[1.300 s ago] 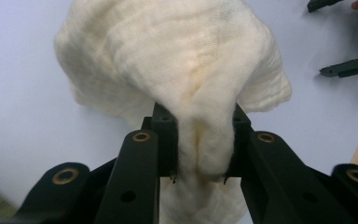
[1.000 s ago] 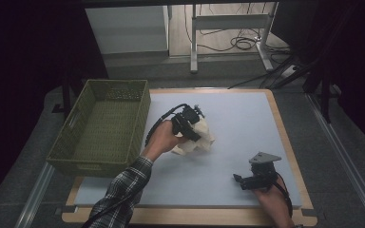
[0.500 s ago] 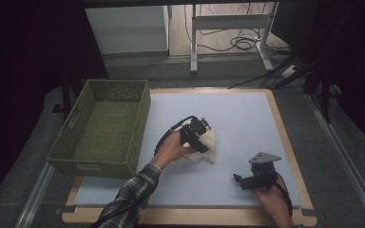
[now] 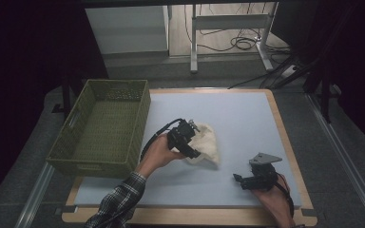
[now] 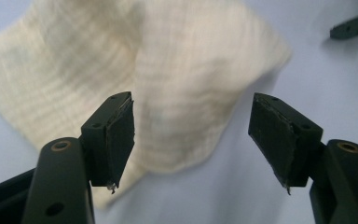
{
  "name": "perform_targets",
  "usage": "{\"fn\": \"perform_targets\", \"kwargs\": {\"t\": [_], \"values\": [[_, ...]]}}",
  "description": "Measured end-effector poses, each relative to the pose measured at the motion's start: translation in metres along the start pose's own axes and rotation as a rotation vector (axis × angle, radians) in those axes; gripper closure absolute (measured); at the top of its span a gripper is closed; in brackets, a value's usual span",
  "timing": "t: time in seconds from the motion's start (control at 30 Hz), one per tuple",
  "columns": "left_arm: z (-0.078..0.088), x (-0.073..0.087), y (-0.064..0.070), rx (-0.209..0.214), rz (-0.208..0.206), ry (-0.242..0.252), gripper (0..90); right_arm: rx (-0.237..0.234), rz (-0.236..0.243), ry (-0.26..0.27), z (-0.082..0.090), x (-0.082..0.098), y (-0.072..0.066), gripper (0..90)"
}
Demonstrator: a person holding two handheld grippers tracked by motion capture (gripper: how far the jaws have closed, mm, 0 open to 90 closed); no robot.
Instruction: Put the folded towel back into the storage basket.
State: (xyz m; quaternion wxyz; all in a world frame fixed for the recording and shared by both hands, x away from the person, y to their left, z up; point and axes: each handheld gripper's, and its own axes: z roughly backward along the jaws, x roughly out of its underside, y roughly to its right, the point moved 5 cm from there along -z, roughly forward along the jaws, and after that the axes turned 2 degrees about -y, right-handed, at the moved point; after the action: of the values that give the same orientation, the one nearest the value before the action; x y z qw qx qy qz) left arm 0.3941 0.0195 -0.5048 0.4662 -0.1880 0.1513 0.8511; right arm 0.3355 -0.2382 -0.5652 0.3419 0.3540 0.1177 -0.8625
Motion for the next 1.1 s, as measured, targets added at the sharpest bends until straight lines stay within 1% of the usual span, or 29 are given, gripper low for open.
{"fn": "perform_targets", "kwargs": {"t": [0.07, 0.1, 0.13, 0.17, 0.2, 0.23, 0.27, 0.3, 0.33, 0.37, 0.4, 0.47, 0.53, 0.57, 0.6, 0.63, 0.67, 0.7, 0.73, 0.77, 0.83, 0.87, 0.9, 0.93, 0.97, 1.0, 1.03, 1.07, 1.1], "values": [[-0.001, 0.008, 0.000, -0.009, 0.010, 0.007, 32.2, -0.012, 0.013, -0.001, 0.001, -0.002, -0.003, 28.5], [-0.002, 0.012, -0.001, -0.013, 0.011, 0.014, 32.4, -0.024, 0.018, -0.002, 0.001, -0.003, -0.004, 30.9], [-0.002, 0.012, -0.001, -0.013, 0.011, 0.014, 33.3, -0.024, 0.018, -0.002, 0.001, -0.003, -0.004, 30.9], [-0.002, 0.021, -0.001, -0.038, 0.002, 0.021, 34.5, -0.055, 0.021, -0.002, 0.000, -0.007, -0.009, 34.2], [-0.002, 0.021, -0.001, -0.038, 0.002, 0.021, 35.0, -0.055, 0.021, -0.002, 0.000, -0.007, -0.009, 34.2], [-0.003, 0.025, -0.001, -0.045, 0.005, 0.030, 36.0, -0.088, 0.026, 0.001, -0.003, -0.011, -0.015, 37.0], [-0.003, 0.028, -0.001, -0.047, 0.012, 0.037, 36.0, -0.088, 0.026, 0.001, -0.003, -0.011, -0.015, 37.0], [-0.005, 0.033, 0.000, -0.047, 0.018, 0.044, 36.4, -0.099, 0.031, 0.005, -0.005, -0.014, -0.017, 38.2], [-0.009, 0.039, 0.000, -0.050, 0.026, 0.050, 36.5, -0.127, 0.032, 0.008, -0.009, -0.021, -0.023, 39.0], [-0.009, 0.039, 0.000, -0.050, 0.026, 0.050, 36.5, -0.127, 0.032, 0.008, -0.009, -0.021, -0.023, 39.0], [-0.014, 0.046, -0.002, -0.069, 0.036, 0.051, 36.5, -0.145, 0.027, 0.013, -0.014, -0.029, -0.026, 39.0], [-0.019, 0.051, -0.005, -0.086, 0.055, 0.044, 36.2, -0.168, 0.021, 0.028, -0.020, -0.037, -0.028, 39.0], [-0.021, 0.054, -0.008, -0.124, 0.071, 0.051, 35.2, -0.172, 0.025, 0.033, -0.027, -0.044, -0.032, 39.0], [-0.022, 0.054, -0.009, -0.130, 0.078, 0.058, 35.3, -0.170, 0.027, 0.033, -0.031, -0.048, -0.033, 39.6], [-0.022, 0.055, -0.011, -0.134, 0.087, 0.067, 35.3, -0.172, 0.024, 0.033, -0.034, -0.052, -0.035, 43.0], [-0.022, 0.055, -0.013, -0.139, 0.096, 0.073, 36.4, -0.170, 0.029, 0.037, -0.036, -0.055, -0.036, 49.1], [-0.022, 0.055, -0.013, -0.139, 0.096, 0.073, 37.7, -0.163, 0.028, 0.035, -0.038, -0.058, -0.036, 57.5], [-0.021, 0.056, -0.017, -0.148, 0.112, 0.083, 38.5, -0.160, 0.028, 0.026, -0.039, -0.061, -0.036, 65.9], [-0.021, 0.056, -0.017, -0.148, 0.112, 0.083, 39.7, -0.160, 0.028, 0.026, -0.039, -0.061, -0.036, 65.9], [-0.021, 0.056, -0.022, -0.155, 0.130, 0.092, 40.7, -0.135, 0.038, 0.017, -0.037, -0.065, -0.031, 77.4], [-0.021, 0.056, -0.024, -0.154, 0.139, 0.101, 41.5, -0.115, 0.026, 0.025, -0.029, -0.067, -0.022, 81.1], [-0.021, 0.056, -0.024, -0.154, 0.139, 0.101, 42.2, -0.115, 0.026, 0.025, -0.029, -0.067, -0.022, 81.1], [-0.022, 0.056, -0.025, -0.153, 0.143, 0.105, 42.2, -0.107, 0.015, 0.027, -0.024, -0.067, -0.016, 81.8], [-0.022, 0.056, -0.025, -0.155, 0.143, 0.101, 42.6, -0.072, -0.014, 0.026, -0.014, -0.063, 0.002, 82.3], [-0.025, 0.056, -0.026, -0.153, 0.144, 0.107, 42.6, -0.057, -0.034, 0.027, -0.010, -0.060, 0.011, 82.3], [-0.025, 0.056, -0.026, -0.153, 0.144, 0.107, 42.6, -0.057, -0.034, 0.027, -0.010, -0.060, 0.011, 82.3], [-0.027, 0.056, -0.026, -0.146, 0.149, 0.116, 42.6, -0.024, -0.074, 0.019, -0.003, -0.052, 0.034, 82.2], [-0.028, 0.056, -0.026, -0.145, 0.152, 0.120, 42.6, -0.014, -0.081, 0.013, -0.002, -0.048, 0.040, 82.0], [-0.029, 0.056, -0.026, -0.143, 0.153, 0.122, 42.6, -0.001, -0.095, 0.002, -0.001, -0.043, 0.049, 79.4]]}}
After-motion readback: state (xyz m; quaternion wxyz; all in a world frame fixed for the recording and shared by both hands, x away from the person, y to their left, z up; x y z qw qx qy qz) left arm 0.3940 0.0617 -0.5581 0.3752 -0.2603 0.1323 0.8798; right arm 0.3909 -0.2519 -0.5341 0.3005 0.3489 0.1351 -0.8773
